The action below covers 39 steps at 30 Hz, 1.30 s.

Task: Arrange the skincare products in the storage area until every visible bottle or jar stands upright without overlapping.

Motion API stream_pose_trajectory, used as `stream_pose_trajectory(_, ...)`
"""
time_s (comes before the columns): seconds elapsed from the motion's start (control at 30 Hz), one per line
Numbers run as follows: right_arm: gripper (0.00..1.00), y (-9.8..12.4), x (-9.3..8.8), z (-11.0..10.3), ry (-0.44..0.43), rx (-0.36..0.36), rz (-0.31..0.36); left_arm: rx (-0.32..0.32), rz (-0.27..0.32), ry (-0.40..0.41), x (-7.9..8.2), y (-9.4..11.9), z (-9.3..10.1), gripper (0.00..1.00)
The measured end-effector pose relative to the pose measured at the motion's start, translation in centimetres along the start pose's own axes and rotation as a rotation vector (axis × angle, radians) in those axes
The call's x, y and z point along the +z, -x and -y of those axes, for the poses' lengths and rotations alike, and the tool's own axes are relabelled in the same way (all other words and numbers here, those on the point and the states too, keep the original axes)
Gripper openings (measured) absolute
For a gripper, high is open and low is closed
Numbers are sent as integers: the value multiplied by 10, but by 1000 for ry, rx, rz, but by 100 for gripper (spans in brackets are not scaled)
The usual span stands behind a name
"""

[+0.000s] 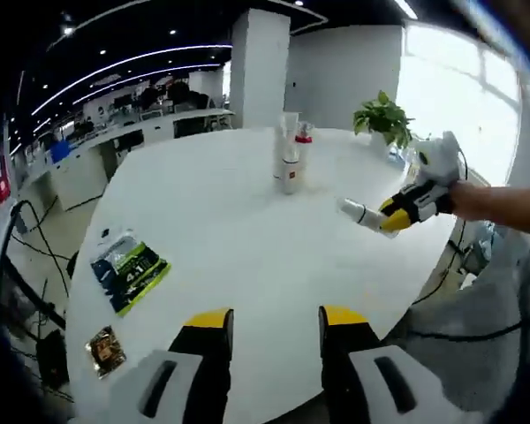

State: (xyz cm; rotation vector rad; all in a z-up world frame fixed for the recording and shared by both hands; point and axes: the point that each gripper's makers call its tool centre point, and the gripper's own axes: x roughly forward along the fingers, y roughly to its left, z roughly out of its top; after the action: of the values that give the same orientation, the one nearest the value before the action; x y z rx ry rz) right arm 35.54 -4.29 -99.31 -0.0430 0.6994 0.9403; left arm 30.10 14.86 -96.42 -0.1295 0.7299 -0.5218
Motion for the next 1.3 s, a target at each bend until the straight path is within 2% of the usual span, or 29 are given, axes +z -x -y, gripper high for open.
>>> stream_pose_trajectory(0.03,17,8,0,-2,-11,-4,17,-64,1,61,5,-10,16,41)
stream_pose_trajectory(0.1,17,16,1,-6,-33,-4,43,-137,10,78,13,-21,33,46)
stream_pose_trajectory(0.17,17,26,7,-12,-88,6,101,-213,21,131,26,-35,57,53)
stream_pose_trajectory(0.23,17,34,12,-21,-119,39,142,-276,39,171,37,-42,73,55)
stream_pose_trajectory(0.3,17,39,11,-22,-124,35,161,-337,61,221,48,-48,88,56)
stream_pose_trajectory(0.4,17,42,13,-26,-213,67,201,-401,78,295,57,-55,105,58)
stream_pose_trajectory(0.5,17,45,24,-37,-272,132,265,-446,61,333,57,-57,116,58)
stream_pose_trajectory(0.67,17,44,44,-56,-333,242,345,-533,80,359,64,-53,133,58)
stream_pose_trajectory(0.87,17,45,59,-81,-349,363,375,-617,105,389,72,-47,148,56)
stream_pose_trajectory(0.93,17,46,62,-85,-360,388,386,-632,110,400,74,-45,149,54)
stream_pose_trajectory(1.03,17,51,65,-99,-384,462,401,-676,129,430,78,-39,152,47)
stream_pose_trajectory(1.13,17,54,64,-112,-424,530,395,-723,139,458,80,-34,158,31)
stream_pose_trajectory(1.17,17,53,63,-113,-430,532,391,-760,155,472,82,-30,162,27)
stream_pose_trajectory(1.3,18,51,59,-112,-447,521,391,-723,161,506,77,-30,159,26)
